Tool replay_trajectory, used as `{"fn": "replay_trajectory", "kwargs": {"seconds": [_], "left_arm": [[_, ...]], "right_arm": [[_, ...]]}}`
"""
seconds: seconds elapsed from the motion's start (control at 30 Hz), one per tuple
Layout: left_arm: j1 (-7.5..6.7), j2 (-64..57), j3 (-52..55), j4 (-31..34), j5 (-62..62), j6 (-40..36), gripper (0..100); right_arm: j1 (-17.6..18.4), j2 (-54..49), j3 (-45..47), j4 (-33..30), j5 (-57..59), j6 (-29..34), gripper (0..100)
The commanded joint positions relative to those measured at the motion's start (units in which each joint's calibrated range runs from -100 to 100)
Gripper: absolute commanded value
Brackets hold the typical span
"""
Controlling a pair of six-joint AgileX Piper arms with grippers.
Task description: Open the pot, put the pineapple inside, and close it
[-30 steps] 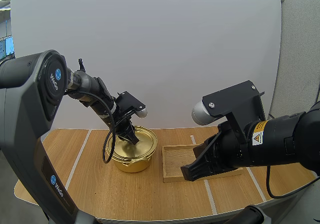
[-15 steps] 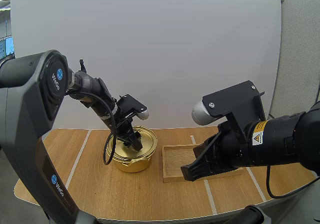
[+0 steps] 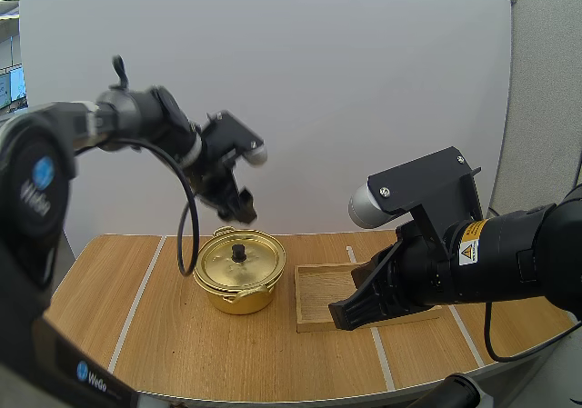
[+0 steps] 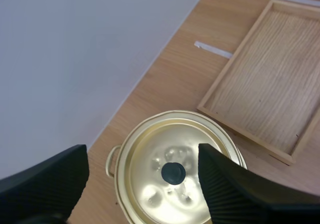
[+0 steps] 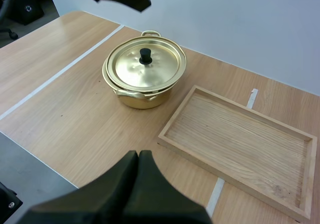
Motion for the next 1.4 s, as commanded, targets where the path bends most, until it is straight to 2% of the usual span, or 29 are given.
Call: {"fn": "replay_trajectory", "kwargs": {"seconds": [0.0, 0.2, 0.47, 1.17, 1.2, 1.3, 1.37], "left_arm": [[-0.08, -4.81, -3.61, 2.17, 5.2, -2.43, 100], [-0.08, -13.08, -9.27, 3.87, 10.22, -4.36, 100], [-0.08, -20.08, -10.38, 4.49, 11.55, -4.36, 100], [-0.08, -26.42, -10.38, 5.75, 13.53, -7.17, 100], [-0.08, -27.08, -10.38, 5.89, 13.53, -7.87, 96], [-0.08, -29.04, -10.38, 5.99, 14.87, -9.82, 63], [-0.08, -30.63, -10.38, 5.99, 16.85, -10.24, 37]], "right_arm": [[-0.23, -0.56, 0.22, -0.4, -0.16, -0.1, 0], [-0.23, -0.56, 0.22, -0.4, 0.32, -0.1, 0], [-0.23, -0.56, 0.22, -0.4, 0.32, -0.1, 0], [-0.23, -0.56, 0.22, -0.4, 0.91, -0.1, 0], [-0.23, -0.56, 0.22, -0.4, 0.91, -0.1, 0], [-0.23, -0.56, 0.22, -0.4, 0.91, -0.1, 0], [-0.23, -0.56, 0.22, -0.4, 1.07, -0.1, 0]]}}
